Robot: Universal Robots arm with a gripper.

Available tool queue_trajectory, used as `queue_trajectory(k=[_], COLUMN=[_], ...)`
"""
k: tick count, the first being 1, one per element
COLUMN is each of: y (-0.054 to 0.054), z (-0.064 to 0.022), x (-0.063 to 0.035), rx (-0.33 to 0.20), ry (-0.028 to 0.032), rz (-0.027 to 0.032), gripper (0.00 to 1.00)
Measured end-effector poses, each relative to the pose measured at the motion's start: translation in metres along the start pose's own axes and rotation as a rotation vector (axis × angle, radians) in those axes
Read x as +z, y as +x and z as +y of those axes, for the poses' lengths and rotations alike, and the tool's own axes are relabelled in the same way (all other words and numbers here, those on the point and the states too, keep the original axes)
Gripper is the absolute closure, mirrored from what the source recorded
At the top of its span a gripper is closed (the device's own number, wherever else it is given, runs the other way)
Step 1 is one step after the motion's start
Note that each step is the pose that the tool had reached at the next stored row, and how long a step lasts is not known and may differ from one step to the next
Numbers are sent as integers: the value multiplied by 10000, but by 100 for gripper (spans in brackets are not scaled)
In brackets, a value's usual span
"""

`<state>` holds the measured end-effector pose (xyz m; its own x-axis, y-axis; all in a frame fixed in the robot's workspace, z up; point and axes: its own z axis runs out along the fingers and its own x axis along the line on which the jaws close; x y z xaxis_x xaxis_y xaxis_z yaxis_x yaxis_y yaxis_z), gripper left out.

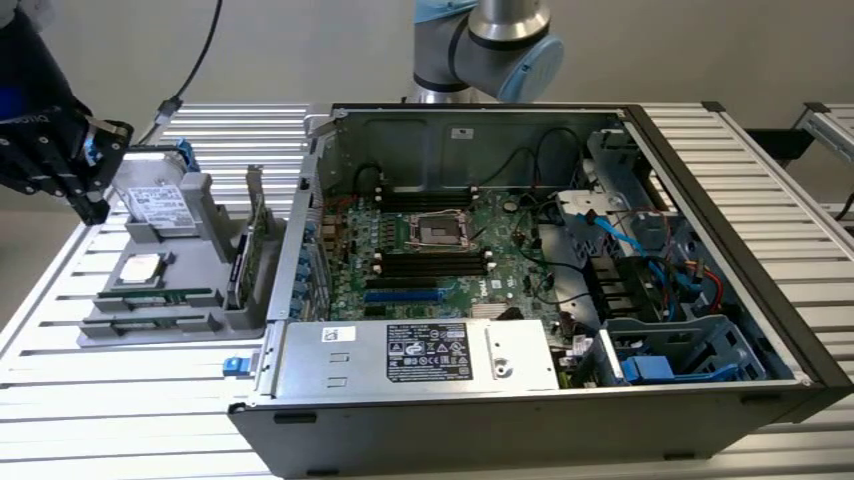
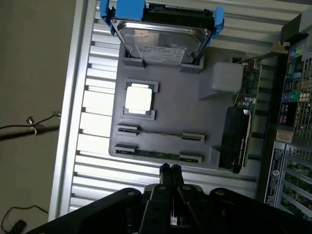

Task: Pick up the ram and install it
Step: 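Pick up the ram and move it above insertion slot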

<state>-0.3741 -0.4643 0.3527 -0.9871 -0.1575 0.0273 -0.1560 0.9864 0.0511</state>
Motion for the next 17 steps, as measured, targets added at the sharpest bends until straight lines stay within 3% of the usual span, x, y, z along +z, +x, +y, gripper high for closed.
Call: queue_trajectory(k=[17], y=[-4], z=[-6], x=[107], rx=[-3093], ry=[61], rz=[156], gripper=[90])
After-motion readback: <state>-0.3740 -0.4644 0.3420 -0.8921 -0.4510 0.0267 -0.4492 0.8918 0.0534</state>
